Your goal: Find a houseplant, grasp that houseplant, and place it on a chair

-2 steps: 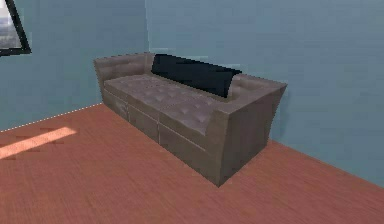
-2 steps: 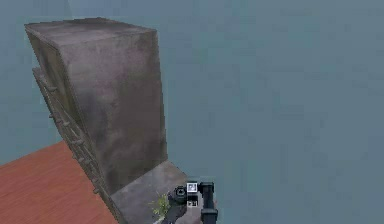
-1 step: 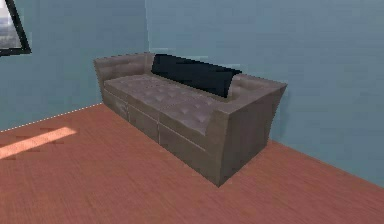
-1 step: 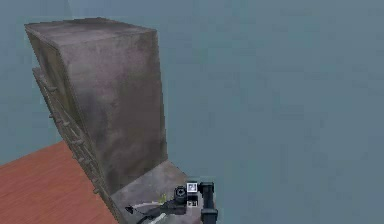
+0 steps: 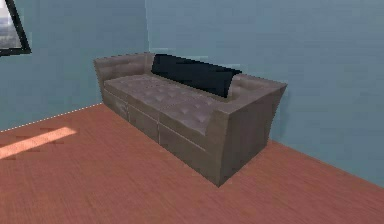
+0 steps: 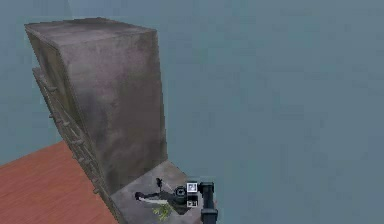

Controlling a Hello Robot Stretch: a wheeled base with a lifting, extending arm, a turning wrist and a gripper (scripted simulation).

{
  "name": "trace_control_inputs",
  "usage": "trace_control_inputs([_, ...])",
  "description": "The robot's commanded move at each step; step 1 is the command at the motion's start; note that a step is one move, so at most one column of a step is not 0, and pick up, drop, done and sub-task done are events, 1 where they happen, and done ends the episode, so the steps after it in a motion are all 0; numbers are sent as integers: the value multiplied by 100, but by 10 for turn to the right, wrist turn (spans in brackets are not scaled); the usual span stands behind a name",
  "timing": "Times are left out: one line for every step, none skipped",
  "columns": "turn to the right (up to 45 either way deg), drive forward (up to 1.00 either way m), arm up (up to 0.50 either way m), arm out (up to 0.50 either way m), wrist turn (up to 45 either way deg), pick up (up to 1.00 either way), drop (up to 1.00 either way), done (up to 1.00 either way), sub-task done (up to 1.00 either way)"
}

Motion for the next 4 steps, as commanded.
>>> trace_control_inputs([0,0,0,0,120,0,0,0,0])
trace_control_inputs([0,0,-30,0,0,0,0,0,0])
trace_control_inputs([0,0,0,0,0,100,0,0,0])
trace_control_inputs([0,0,10,0,0,0,0,0,0])
